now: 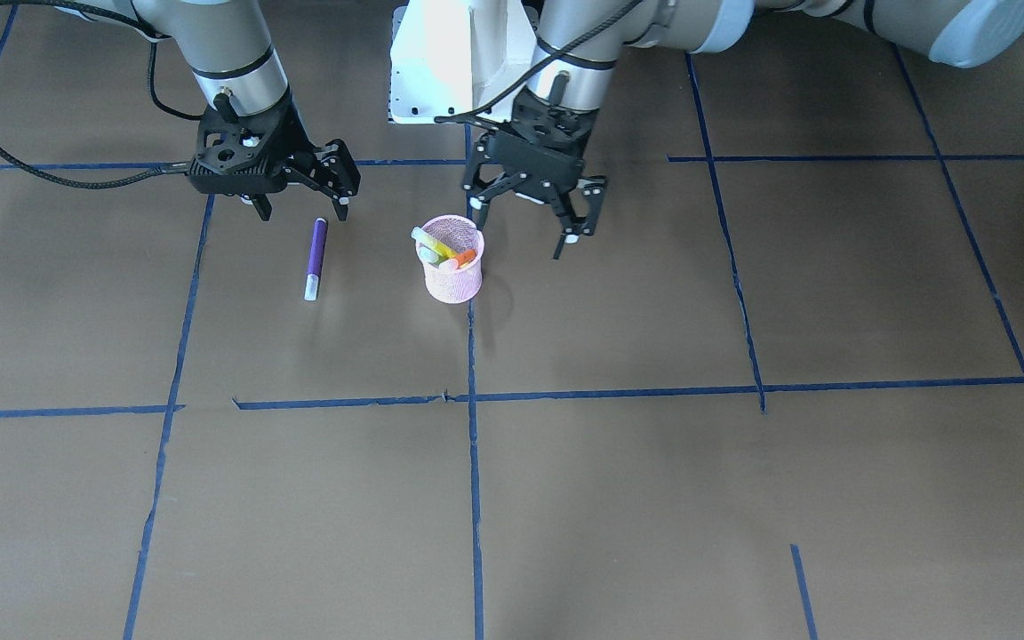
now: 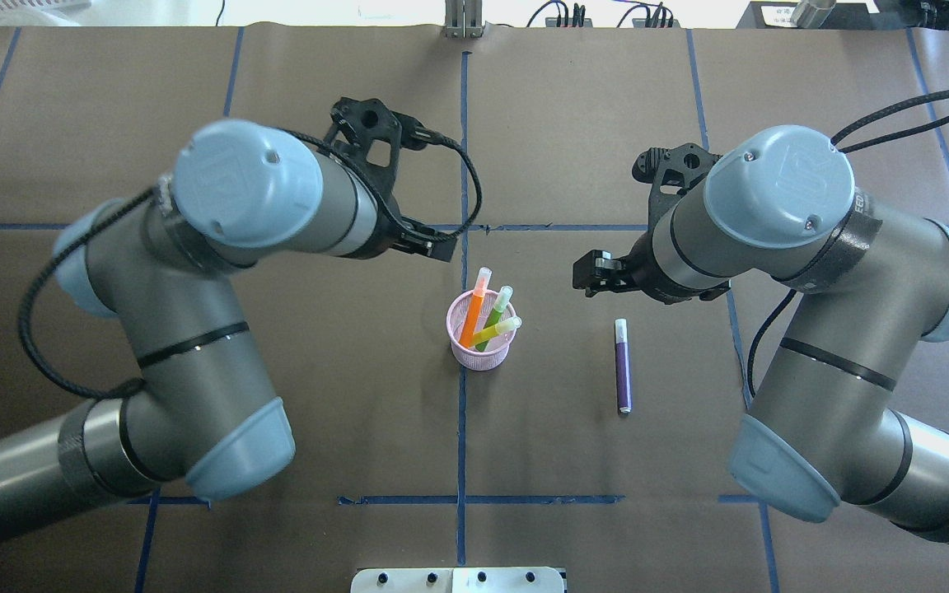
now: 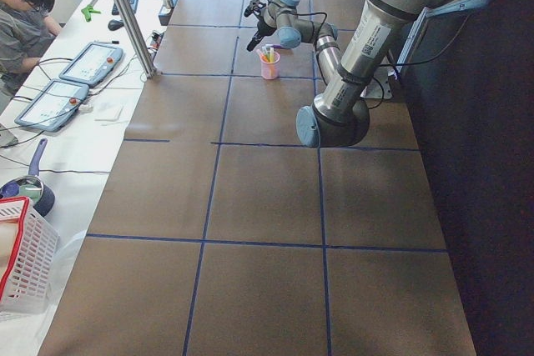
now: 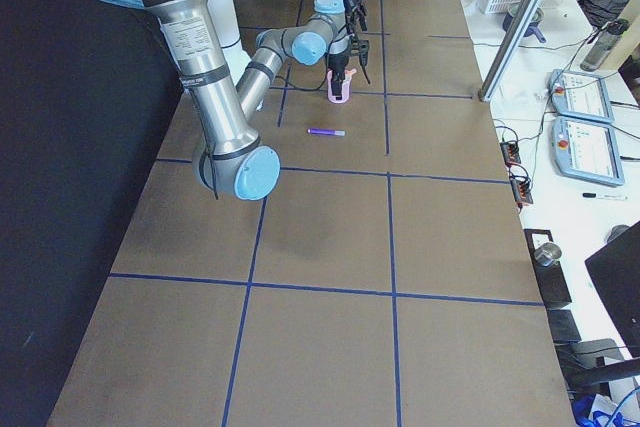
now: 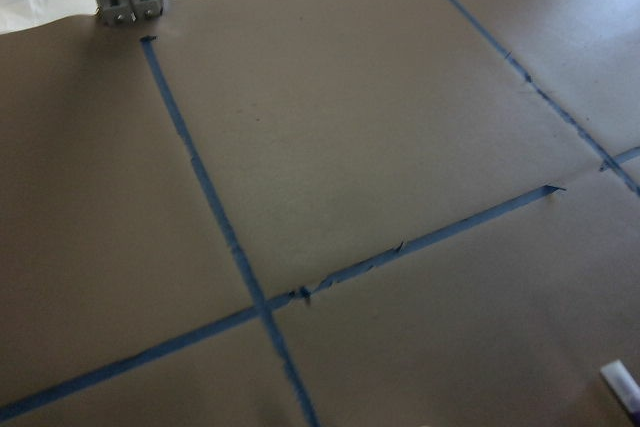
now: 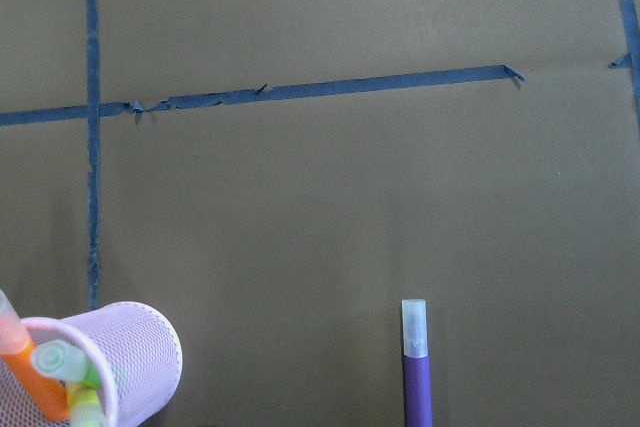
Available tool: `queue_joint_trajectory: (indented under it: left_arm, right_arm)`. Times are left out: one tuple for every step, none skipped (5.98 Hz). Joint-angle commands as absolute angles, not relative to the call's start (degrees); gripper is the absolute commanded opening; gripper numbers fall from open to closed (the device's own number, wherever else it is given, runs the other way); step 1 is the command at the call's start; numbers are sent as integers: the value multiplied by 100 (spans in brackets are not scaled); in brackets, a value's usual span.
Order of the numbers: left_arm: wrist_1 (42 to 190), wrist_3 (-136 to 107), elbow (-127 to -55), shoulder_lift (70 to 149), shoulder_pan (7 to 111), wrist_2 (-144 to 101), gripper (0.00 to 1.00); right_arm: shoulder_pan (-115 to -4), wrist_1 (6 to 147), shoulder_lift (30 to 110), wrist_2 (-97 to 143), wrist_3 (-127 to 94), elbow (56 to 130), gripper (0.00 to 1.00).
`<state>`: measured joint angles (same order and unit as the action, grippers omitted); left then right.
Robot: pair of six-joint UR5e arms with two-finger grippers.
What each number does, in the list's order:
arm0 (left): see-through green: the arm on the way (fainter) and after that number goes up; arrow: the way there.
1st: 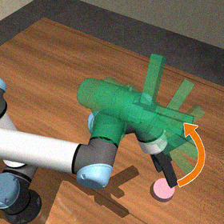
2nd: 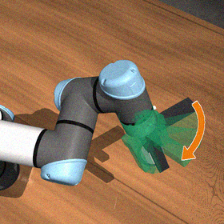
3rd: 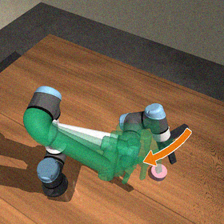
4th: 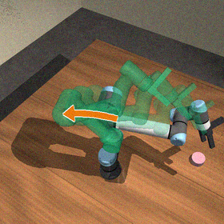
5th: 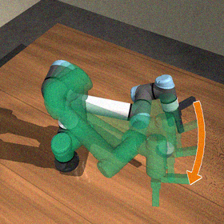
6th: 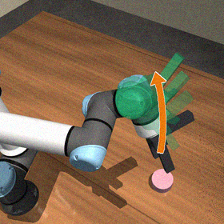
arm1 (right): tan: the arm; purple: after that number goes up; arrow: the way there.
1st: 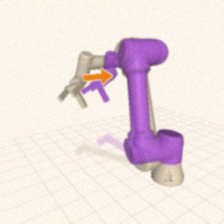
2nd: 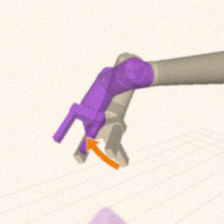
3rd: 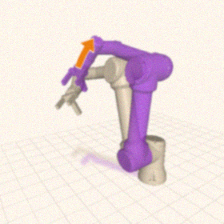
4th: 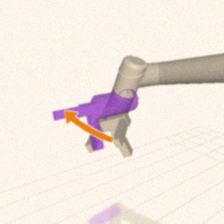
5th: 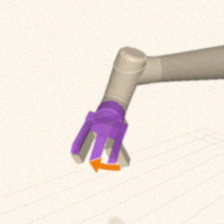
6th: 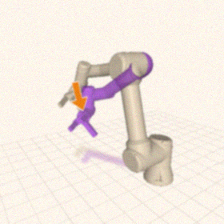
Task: Collect pens into pen holder
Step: 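Open and raise the left gripper while the right lowers toward the purple marker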
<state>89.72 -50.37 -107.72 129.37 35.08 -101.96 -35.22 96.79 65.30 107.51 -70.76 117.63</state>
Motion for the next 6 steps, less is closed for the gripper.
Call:
queue_joint_trajectory:
  left_arm:
    - [7581, -5019, -10898, 12937, 4051, -11309, 100]
    - [7568, -5019, -10916, 12929, 4069, -11329, 100]
    - [7567, -5027, -10994, 12868, 4078, -11338, 100]
    - [7620, -5027, -11047, 12745, 4069, -11329, 100]
    - [7620, -5027, -11048, 12744, 4069, -11329, 100]
    - [7620, -5045, -11048, 12753, 4069, -11338, 100]
  right_arm:
    - [-3498, 9677, 6591, 10723, -7049, 11690, 100]
    - [-3368, 9668, 6609, 10670, -7058, 11524, 100]
    - [-3244, 9668, 6601, 10644, -7075, 11366, 100]
    - [-3165, 9659, 6574, 10591, -7110, 11147, 98]
    - [-3155, 9659, 6574, 10582, -7128, 11023, 95]
    - [-3147, 9642, 6557, 10591, -7128, 10830, 92]
